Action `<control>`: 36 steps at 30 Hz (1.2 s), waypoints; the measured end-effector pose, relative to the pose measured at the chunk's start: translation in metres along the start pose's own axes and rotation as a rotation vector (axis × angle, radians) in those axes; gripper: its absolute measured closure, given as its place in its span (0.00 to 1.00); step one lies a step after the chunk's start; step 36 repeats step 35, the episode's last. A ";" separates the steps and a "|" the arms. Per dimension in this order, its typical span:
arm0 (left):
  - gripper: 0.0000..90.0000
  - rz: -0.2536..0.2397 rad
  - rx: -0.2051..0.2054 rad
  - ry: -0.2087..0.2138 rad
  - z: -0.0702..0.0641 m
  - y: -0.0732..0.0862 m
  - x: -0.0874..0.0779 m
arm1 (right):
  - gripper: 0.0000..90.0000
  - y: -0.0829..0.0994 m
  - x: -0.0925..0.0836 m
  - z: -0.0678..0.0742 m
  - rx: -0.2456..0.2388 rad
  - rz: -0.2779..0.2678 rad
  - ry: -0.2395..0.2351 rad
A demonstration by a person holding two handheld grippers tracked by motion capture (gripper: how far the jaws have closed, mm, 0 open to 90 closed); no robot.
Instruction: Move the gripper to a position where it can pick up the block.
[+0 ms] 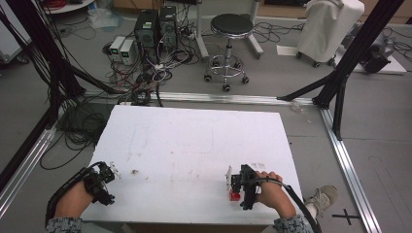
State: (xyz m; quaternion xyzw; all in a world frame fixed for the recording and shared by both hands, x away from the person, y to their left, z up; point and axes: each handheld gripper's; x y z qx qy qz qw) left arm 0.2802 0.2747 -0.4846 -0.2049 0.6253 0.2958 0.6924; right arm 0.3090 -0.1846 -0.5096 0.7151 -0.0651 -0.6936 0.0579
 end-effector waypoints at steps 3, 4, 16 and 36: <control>0.24 0.000 -0.001 0.000 0.000 0.000 0.001 | 0.05 -0.001 -0.001 -0.001 0.007 -0.016 -0.002; 0.24 -0.001 -0.001 -0.001 -0.001 -0.001 0.001 | 0.05 -0.002 -0.001 -0.001 0.013 -0.015 -0.001; 0.24 0.002 0.000 0.005 -0.002 -0.001 0.002 | 0.05 -0.020 -0.005 0.003 -0.043 0.007 0.032; 0.24 0.001 0.003 0.005 -0.001 -0.002 0.002 | 0.05 -0.026 0.006 0.004 -0.046 0.060 0.005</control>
Point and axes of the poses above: each handheld gripper's, and its own axes: x roughly forward along the jaws, y roughly out of its underside, z roughly to its left, and after that the axes turned 13 degrees about z, right-handed
